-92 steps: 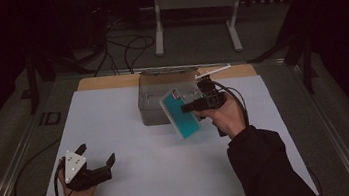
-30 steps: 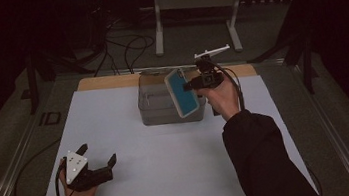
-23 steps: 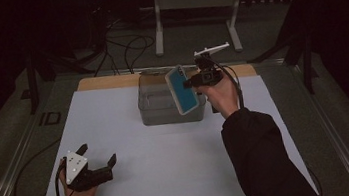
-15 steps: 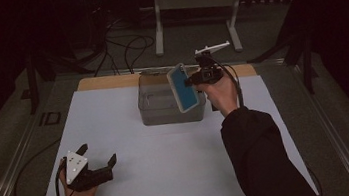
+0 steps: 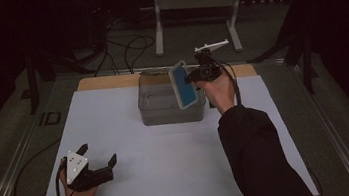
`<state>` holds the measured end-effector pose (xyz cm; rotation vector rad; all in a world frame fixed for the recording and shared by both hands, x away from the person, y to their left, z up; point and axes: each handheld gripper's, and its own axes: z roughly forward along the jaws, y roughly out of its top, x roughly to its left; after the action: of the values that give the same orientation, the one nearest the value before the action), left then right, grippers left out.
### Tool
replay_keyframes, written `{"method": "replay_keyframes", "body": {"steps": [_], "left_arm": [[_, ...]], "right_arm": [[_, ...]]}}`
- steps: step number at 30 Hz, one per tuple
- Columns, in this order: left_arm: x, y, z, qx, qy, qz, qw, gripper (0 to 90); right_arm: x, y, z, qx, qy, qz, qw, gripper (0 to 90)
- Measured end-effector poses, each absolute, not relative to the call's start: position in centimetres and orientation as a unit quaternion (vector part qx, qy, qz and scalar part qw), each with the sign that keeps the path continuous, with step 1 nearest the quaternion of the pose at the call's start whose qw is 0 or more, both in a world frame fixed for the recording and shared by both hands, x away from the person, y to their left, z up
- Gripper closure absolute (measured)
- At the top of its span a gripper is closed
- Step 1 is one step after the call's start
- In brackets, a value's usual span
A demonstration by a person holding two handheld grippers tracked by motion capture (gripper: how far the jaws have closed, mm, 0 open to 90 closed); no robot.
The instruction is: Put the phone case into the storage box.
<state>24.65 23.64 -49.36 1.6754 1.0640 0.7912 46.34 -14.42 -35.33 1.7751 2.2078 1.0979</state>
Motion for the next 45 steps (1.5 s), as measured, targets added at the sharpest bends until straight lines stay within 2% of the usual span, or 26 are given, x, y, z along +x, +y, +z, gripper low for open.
{"method": "replay_keyframes", "body": {"steps": [45], "left_arm": [[24.6, 23.7, -49.3, 0.685, 0.436, 0.326, 0.485, 0.3]], "right_arm": [[48.4, -14.5, -37.0, 0.631, 0.695, 0.328, 0.110, 82.1]]}}
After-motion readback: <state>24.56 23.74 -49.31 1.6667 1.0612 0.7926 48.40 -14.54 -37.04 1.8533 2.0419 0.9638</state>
